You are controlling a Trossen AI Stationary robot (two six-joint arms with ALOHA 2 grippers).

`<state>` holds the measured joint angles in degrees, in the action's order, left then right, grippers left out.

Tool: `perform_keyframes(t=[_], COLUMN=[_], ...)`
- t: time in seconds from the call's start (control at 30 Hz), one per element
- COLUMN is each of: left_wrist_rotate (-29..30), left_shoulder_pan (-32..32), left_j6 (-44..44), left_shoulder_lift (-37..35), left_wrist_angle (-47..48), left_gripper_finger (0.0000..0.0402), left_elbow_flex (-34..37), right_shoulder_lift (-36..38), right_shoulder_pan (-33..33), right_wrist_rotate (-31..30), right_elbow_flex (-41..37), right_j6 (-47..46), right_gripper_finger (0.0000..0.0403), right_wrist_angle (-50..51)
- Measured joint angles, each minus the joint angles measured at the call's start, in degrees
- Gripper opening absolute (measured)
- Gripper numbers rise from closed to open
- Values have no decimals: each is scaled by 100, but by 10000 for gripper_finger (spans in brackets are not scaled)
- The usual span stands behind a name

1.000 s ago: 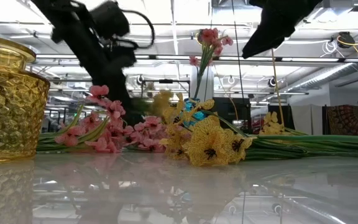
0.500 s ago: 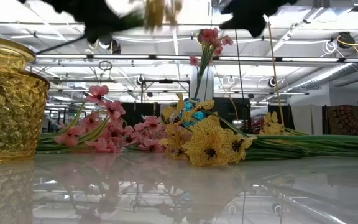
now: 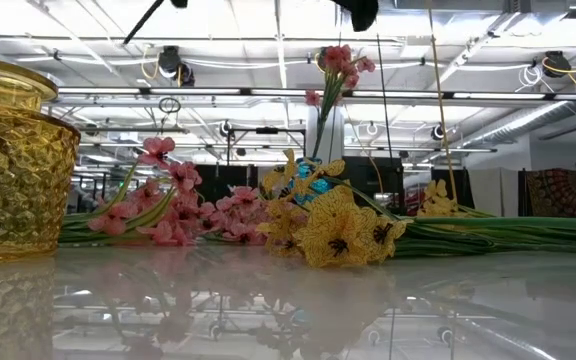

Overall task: Sort flowers into vase by color
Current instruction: Put the top yellow flowers into the transparent vase

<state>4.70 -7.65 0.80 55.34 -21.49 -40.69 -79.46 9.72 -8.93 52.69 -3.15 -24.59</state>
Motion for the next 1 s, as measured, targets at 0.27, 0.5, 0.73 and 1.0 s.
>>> perform_keyframes(t=[0.27, 0.5, 0.73, 1.0], left_wrist_rotate=[-3, -20, -138, -157], left_shoulder_pan=[-164, -165, -165, -134], left_j6=[-449, -474, -469, -623], left_shoulder_lift=[770, 1325, 1884, 2293], left_wrist_angle=[-1135, -1963, -2668, -3334], left_gripper_finger=[26, 26, 26, 26], left_elbow_flex=[0, 0, 0, -2], right_shoulder_lift=[28, 28, 31, 15], right_shoulder_pan=[4, 4, 4, 4], right_wrist_rotate=[2, 2, 26, 33], right_elbow_flex=[0, 0, 0, 0], right_j6=[363, 405, 597, 573], right_gripper_finger=[255, 289, 290, 290], right_wrist_angle=[-654, -978, -1464, -1466])
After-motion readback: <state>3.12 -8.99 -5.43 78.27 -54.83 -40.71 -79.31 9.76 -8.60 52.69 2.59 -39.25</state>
